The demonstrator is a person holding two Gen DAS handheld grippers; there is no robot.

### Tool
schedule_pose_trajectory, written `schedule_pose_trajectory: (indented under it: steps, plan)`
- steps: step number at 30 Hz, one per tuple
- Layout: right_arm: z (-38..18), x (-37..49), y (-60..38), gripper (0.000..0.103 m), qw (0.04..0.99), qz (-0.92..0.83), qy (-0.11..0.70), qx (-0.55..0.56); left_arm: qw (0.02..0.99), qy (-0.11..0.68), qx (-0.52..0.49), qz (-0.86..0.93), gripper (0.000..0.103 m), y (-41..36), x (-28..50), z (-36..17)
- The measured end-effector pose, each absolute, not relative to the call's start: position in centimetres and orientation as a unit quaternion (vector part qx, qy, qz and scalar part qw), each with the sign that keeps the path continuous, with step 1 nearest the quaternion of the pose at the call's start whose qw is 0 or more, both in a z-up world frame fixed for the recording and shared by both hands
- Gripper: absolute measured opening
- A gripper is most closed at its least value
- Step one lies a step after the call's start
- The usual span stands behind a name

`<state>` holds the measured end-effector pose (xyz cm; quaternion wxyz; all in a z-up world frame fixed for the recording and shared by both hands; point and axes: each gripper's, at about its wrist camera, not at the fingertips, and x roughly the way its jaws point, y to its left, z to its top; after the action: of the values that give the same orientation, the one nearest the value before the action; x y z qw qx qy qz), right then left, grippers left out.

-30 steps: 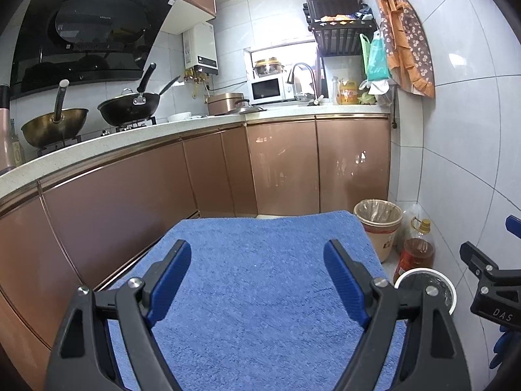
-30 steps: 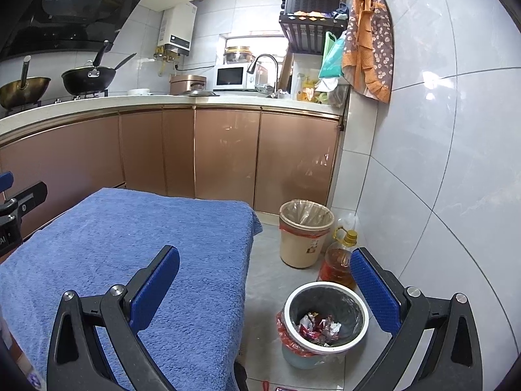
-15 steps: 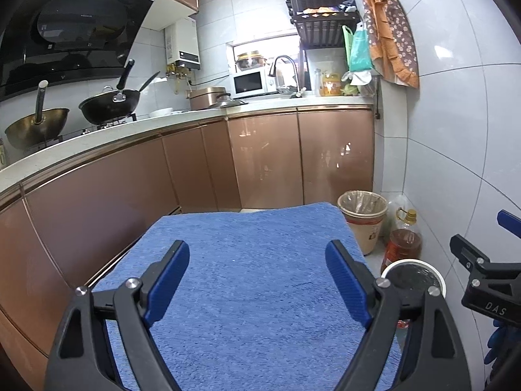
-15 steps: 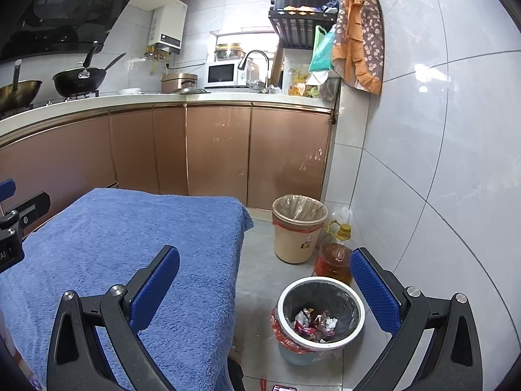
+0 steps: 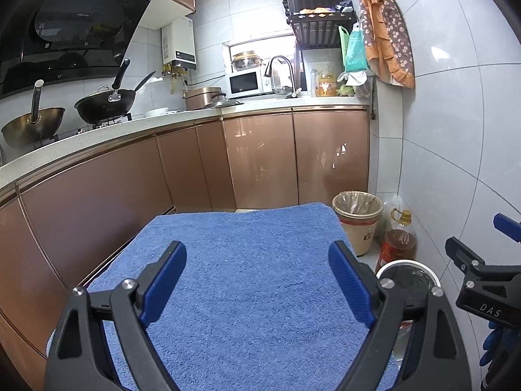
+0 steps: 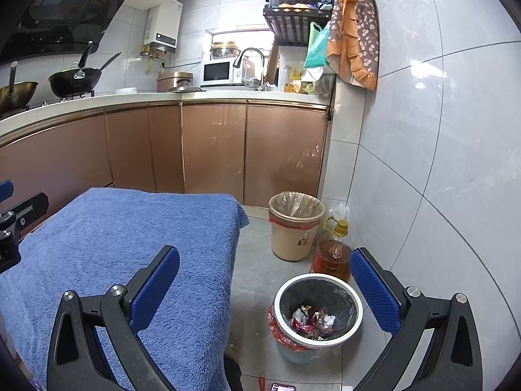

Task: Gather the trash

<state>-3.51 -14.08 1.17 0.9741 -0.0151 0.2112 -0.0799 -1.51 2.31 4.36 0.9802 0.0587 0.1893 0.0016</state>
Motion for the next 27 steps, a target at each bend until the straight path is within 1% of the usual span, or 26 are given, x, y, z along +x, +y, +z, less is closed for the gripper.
schedule_pose_trajectory:
  steps: [27]
  plan:
    - [0.99, -3.79, -14.45, 0.103, 0.973, -0.086, 0.212, -0.016, 0.979, 0.192, 0.068, 0.006, 0.089, 2.02, -1.44, 3.77]
